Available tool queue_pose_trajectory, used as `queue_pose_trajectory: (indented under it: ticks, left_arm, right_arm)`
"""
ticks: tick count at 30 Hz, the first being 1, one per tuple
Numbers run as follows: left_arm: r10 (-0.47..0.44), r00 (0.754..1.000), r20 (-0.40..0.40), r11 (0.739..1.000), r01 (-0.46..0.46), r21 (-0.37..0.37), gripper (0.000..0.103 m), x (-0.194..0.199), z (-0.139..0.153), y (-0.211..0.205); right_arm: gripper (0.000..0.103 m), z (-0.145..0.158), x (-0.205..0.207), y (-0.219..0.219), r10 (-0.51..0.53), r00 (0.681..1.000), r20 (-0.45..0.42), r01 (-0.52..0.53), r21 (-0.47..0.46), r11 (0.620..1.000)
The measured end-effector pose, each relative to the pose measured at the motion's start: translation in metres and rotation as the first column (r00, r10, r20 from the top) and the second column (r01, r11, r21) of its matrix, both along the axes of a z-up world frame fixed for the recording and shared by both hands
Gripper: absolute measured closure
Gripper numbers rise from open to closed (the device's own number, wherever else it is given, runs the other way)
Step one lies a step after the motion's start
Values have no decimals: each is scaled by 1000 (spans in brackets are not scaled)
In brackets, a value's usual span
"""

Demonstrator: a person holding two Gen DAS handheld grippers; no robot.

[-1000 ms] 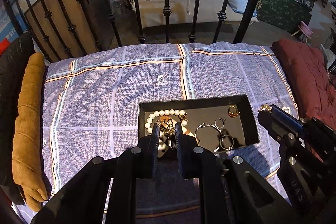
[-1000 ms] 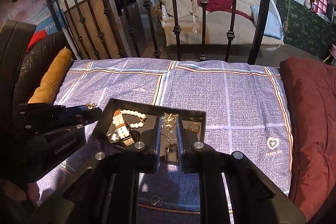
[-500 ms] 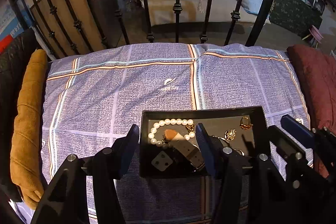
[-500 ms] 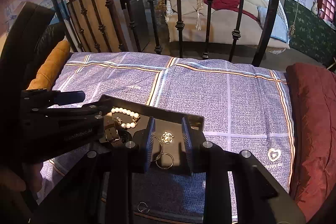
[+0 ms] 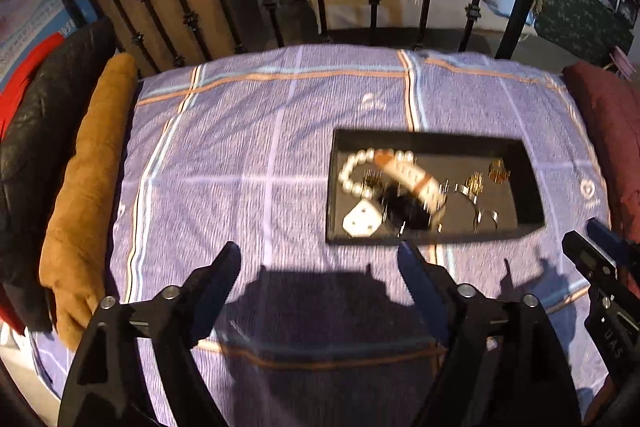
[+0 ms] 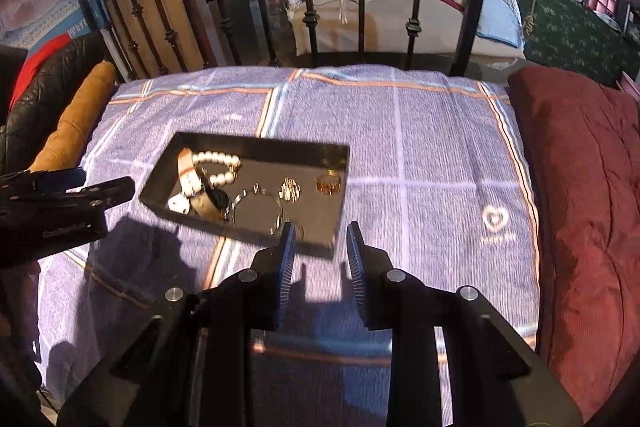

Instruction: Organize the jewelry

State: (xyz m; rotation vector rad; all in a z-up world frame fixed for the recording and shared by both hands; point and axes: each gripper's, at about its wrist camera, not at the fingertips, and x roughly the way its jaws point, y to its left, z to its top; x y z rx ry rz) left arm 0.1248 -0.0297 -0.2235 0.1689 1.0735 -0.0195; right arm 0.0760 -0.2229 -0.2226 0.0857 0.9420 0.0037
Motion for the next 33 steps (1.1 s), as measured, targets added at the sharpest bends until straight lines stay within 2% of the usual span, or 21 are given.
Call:
queue_pose_trajectory:
  ticks: [1, 3, 6, 8, 17, 27, 33]
  left_arm:
    - [2, 1000, -15, 1000, -2, 7, 9, -5, -4, 1]
    - [6, 999, -54, 1000, -5, 22, 7, -16, -15, 2]
    - [1, 992, -123, 1000, -1, 0, 7, -28, -32, 0]
    - [-2, 991, -135, 1000, 2, -3, 7, -34, -39, -1]
    - [-37, 994, -107, 999, 38, 6, 7, -47, -41, 6]
    - [-8, 995, -103, 1000, 8, -7, 7, -24, -53, 25]
    - [-35, 994, -107, 999, 34, -14, 7, -17, -58, 24]
  right_arm:
    - [30, -1, -9, -1, -28, 1000, 3, 28, -2, 1000]
    - [25, -3, -23, -2, -49, 999, 5, 49, 13, 999]
    - [25, -12, -35, 6, -29, 999, -34, 30, 15, 999]
    - [25, -17, -43, 13, -6, 999, -42, 7, 10, 1000]
    - [25, -25, -57, 40, 21, 999, -45, -21, -4, 1000]
    - [25, -40, -43, 52, -13, 998, -57, 11, -36, 999]
    - [25, -47, -37, 58, -27, 997, -67, 24, -52, 998]
